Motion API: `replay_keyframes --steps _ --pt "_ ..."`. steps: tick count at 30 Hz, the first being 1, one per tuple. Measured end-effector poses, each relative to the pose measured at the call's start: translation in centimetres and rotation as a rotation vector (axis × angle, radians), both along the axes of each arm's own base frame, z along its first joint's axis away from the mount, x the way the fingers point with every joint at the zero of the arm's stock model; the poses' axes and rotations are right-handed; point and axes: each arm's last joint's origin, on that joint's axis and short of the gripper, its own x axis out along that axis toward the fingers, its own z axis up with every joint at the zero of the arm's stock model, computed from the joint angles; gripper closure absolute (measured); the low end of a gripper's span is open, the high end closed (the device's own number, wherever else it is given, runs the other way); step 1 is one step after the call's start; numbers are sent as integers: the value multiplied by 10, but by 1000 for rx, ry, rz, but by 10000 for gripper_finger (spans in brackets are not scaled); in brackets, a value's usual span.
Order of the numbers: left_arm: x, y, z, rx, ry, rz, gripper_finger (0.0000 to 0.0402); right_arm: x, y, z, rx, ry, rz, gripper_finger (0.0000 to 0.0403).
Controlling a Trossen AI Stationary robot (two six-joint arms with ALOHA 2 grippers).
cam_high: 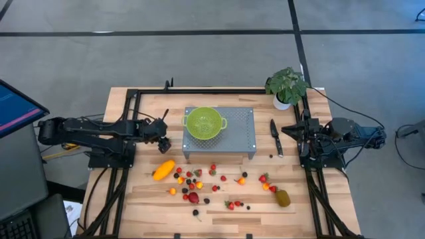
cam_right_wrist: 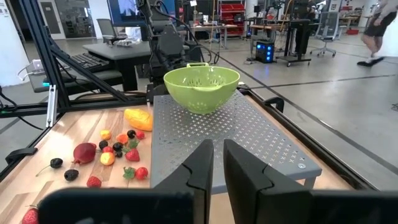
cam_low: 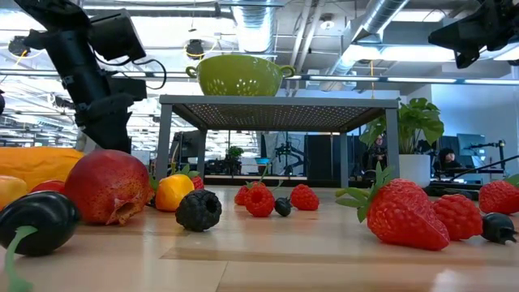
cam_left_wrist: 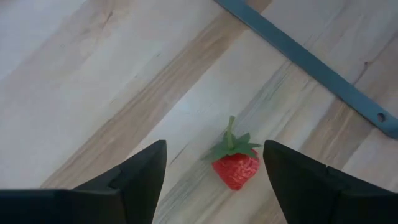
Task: Pick & Place Fruit
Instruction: Put the strawberry into the green strainer bowl on the shelf
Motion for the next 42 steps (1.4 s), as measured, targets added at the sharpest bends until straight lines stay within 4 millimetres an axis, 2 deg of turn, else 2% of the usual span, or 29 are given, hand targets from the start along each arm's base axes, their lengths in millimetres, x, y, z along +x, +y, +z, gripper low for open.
replay_keyframes --steps 8,14,26,31,42 --pt "4 -2 -4 -11 15 0 141 0 0 0 0 0 0 370" --pt "12 -7 -19 -33 95 -30 141 0 0 0 0 0 0 370" --pt "27 -8 -40 -51 145 -38 146 0 0 0 0 1 0 370" --pt "29 -8 -42 -52 145 -38 171 0 0 0 0 0 0 370" --pt "29 -8 -42 -60 136 -44 254 0 0 0 0 1 0 370"
